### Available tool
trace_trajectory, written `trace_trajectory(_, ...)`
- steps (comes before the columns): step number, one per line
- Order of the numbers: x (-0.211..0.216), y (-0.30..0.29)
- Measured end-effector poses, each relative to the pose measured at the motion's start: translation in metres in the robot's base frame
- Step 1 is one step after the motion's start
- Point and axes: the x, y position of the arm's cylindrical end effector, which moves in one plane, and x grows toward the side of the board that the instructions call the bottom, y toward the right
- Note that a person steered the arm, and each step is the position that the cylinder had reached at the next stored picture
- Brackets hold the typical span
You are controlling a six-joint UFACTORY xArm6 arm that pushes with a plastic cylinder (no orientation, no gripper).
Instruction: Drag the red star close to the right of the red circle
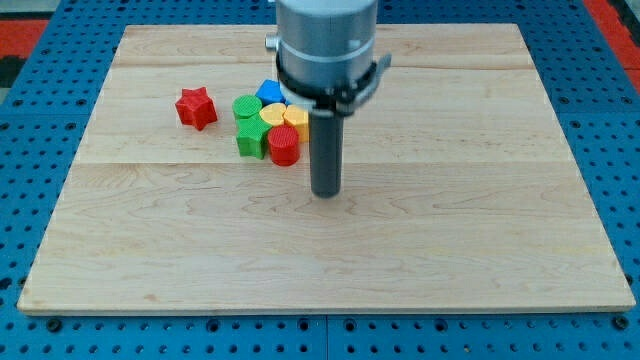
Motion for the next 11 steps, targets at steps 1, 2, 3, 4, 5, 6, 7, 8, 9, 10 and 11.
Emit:
trace_trajectory(1, 0.020, -0.086)
trace_trajectory(2, 0.007, -0.189)
trace_trajectory(3, -0.041, -0.252)
trace_trajectory(4, -0.099, -0.304)
trace_trajectory(5, -0.105, -0.303)
trace_trajectory(6, -0.151, -0.274)
trace_trajectory(7, -0.190, -0.239)
trace_trajectory(8, -0.170, -0.164)
trace_trajectory(9, -0.120, -0.117)
trace_trajectory(10, -0.074, -0.113)
trace_trajectory(11, -0.069, -0.122)
